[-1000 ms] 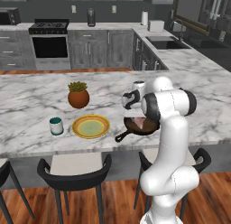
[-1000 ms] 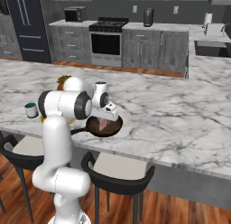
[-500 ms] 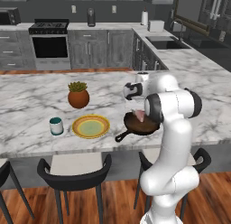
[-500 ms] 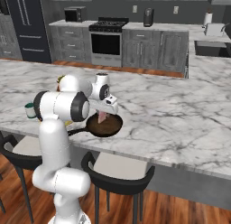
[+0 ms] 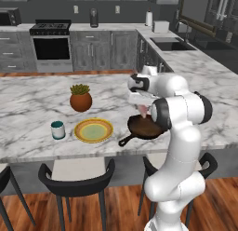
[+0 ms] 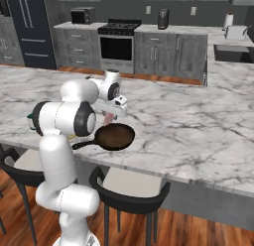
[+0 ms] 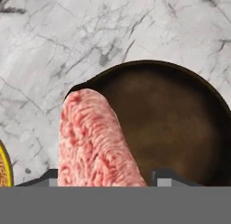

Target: Pick up the pan with the steak in it and place it on the dining table. Then place the steak on the plate.

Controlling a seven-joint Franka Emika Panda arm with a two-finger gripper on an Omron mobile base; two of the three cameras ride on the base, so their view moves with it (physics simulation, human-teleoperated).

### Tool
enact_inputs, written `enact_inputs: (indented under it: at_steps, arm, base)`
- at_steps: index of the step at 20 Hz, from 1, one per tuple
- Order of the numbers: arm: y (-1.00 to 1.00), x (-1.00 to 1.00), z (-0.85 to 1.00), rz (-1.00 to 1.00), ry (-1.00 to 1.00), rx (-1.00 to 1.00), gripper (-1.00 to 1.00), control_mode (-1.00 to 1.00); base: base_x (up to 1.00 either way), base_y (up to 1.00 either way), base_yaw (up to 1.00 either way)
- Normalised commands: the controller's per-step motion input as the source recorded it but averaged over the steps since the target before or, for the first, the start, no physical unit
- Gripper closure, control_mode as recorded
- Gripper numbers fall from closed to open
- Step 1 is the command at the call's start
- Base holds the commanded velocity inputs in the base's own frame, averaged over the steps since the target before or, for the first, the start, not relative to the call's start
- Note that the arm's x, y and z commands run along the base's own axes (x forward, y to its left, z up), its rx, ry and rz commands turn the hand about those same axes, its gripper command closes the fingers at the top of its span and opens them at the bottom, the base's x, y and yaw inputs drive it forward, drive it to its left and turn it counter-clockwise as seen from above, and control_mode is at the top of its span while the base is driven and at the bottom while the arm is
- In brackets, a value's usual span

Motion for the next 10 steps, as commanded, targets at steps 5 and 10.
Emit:
enact_inputs:
  at_steps: [5, 10]
  arm:
    - [0.5, -0.38, 0.19, 0.04, 0.0, 0.01, 1.0, -1.0]
    - [0.5, -0.53, 0.12, 0.06, 0.0, 0.0, 1.0, -1.0]
  base:
    - [0.0, 0.0, 0.0]
    - [0.0, 0.0, 0.0]
